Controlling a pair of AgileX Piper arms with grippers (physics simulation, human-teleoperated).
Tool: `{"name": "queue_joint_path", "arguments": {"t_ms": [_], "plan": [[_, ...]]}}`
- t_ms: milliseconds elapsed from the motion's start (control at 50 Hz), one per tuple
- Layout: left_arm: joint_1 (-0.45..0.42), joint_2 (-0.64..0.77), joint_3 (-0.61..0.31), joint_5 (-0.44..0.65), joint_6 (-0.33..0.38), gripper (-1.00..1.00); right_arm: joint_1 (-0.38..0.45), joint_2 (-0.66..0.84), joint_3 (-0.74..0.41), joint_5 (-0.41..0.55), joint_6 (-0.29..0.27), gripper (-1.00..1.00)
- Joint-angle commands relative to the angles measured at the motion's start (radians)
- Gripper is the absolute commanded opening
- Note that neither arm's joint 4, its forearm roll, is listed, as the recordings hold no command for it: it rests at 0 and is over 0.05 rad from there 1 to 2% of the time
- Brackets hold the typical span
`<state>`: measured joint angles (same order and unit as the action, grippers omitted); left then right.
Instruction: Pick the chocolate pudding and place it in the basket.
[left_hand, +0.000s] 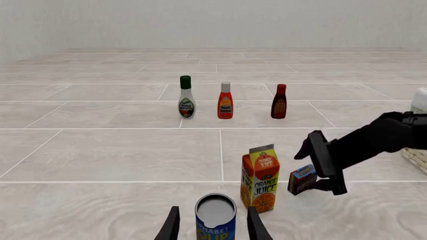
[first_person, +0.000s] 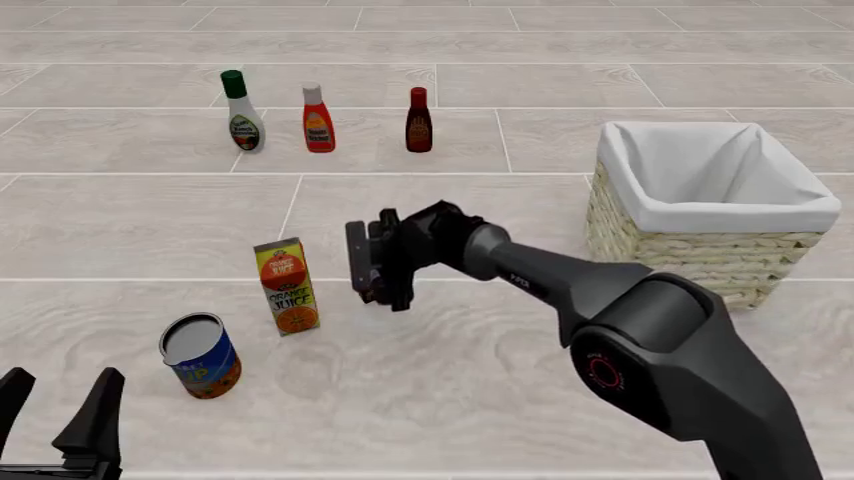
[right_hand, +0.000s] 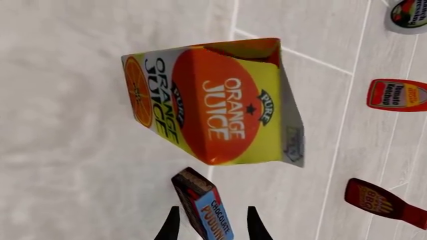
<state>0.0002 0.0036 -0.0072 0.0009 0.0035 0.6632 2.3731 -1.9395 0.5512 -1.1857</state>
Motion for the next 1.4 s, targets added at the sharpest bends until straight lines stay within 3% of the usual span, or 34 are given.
{"name": "queue_joint_path", "arguments": {"t_ms": [20, 440, 460, 780, 1400], "plan": [[0.000, -0.001, -0.001, 0.002, 0.001, 1.00, 0.002, 0.010, 0.008, -0.016, 0.015, 1.00], [0.000, -0.001, -0.001, 0.002, 0.000, 1.00, 0.003, 0.029, 0.002, -0.024, 0.029, 1.00], [0.000, -0.001, -0.001, 0.002, 0.001, 1.00, 0.003, 0.028, 0.004, -0.026, 0.029, -1.00], [0.000, -0.001, -0.001, 0.002, 0.001, 1.00, 0.003, -0.023, 0.065, -0.034, 0.035, -1.00], [0.000, -0.001, -0.001, 0.002, 0.001, 1.00, -0.031, -0.349, 0.400, -0.108, 0.004, -1.00]]}}
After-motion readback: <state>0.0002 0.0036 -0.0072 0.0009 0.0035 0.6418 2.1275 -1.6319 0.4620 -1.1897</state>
